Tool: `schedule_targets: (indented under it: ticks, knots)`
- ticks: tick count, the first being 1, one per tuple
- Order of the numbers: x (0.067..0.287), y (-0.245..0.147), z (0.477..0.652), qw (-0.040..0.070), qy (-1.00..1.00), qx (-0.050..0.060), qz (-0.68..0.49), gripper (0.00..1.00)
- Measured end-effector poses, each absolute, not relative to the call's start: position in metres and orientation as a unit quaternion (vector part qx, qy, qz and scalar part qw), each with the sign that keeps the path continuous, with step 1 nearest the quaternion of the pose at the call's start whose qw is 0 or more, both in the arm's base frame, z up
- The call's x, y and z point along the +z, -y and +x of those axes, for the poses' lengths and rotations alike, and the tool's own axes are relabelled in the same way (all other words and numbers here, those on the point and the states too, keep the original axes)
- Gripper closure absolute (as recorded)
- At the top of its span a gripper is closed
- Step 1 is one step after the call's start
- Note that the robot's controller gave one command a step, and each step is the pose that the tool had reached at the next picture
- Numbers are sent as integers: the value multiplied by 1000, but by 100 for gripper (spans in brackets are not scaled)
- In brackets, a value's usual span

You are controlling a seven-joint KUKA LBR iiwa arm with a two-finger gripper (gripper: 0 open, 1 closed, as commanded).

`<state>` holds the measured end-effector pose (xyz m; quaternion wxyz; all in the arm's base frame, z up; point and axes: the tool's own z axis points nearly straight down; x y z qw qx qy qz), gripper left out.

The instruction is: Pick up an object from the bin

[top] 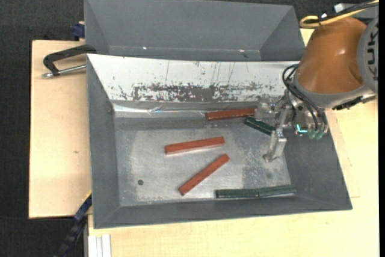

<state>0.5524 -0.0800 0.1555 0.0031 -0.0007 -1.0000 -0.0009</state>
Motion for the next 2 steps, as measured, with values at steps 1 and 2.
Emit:
schedule_targets:
  ticks: [1, 2]
  knots:
    - [160, 80, 554, -1, 1000, 0, 0, 0]
    - [126, 46, 552, -4, 1000, 1, 28, 0]
